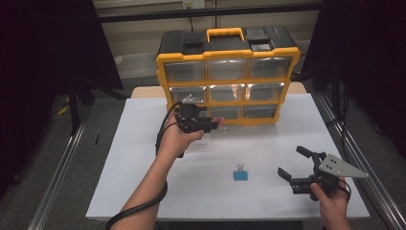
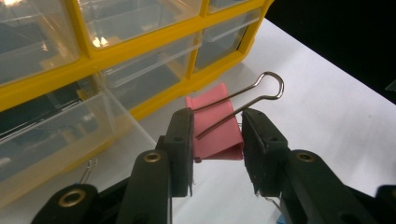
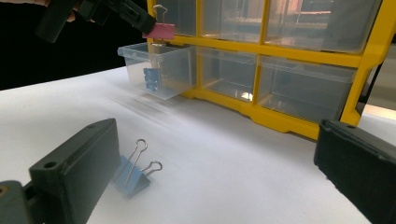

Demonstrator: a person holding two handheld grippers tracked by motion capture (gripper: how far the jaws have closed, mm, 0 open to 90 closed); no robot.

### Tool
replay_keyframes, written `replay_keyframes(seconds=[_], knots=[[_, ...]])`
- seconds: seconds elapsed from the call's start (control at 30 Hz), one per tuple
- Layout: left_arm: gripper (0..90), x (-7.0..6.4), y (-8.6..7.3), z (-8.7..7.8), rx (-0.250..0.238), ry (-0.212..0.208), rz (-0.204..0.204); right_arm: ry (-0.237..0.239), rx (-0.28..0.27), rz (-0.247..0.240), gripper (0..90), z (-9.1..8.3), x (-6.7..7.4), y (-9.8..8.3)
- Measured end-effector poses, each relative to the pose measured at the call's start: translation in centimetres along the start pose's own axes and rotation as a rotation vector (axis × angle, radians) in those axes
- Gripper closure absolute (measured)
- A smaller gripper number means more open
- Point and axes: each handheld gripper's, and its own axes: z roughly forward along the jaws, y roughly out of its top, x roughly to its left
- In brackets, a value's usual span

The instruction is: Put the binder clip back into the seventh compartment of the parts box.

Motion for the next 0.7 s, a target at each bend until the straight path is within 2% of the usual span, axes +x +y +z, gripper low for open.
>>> replay_keyframes(seconds=[0.03, 0.1, 0.3, 0.33, 0.37, 0.4, 0.53, 0.67, 0.7], knots=[[65.0, 0.0, 0.0, 0.0, -0.012, 0.003, -0.012, -0.001, 0.001, 0.000, 0.0, 0.0, 0.0, 0.0], [65.0, 0.2, 0.1, -0.1, -0.001, 0.002, -0.003, 0.000, 0.001, 0.000, 0.0, 0.0, 0.0, 0.0], [65.0, 0.5, 0.6, -0.2, -0.010, 0.009, -0.031, 0.001, 0.002, -0.001, 0.0, 0.0, 0.0, 0.0], [64.9, 0.7, 0.7, -0.2, -0.011, 0.009, -0.014, 0.000, 0.001, 0.000, 0.0, 0.0, 0.0, 0.0], [65.0, 0.6, 0.8, -0.2, -0.013, 0.011, -0.029, 0.000, 0.001, 0.000, 0.0, 0.0, 0.0, 0.0], [65.0, 0.7, 0.9, -0.3, -0.011, 0.014, -0.017, 0.000, 0.001, 0.000, 0.0, 0.0, 0.0, 0.0], [65.0, 0.8, 1.2, -0.4, -0.020, 0.024, -0.032, 0.000, 0.002, 0.000, 0.0, 0.0, 0.0, 0.0], [65.0, 1.0, 1.4, -0.6, -0.007, 0.036, -0.019, -0.001, 0.004, 0.001, 0.0, 0.0, 0.0, 0.0], [65.0, 1.0, 1.4, -0.5, -0.022, 0.037, -0.031, 0.000, 0.004, 0.001, 0.0, 0.0, 0.0, 0.0]])
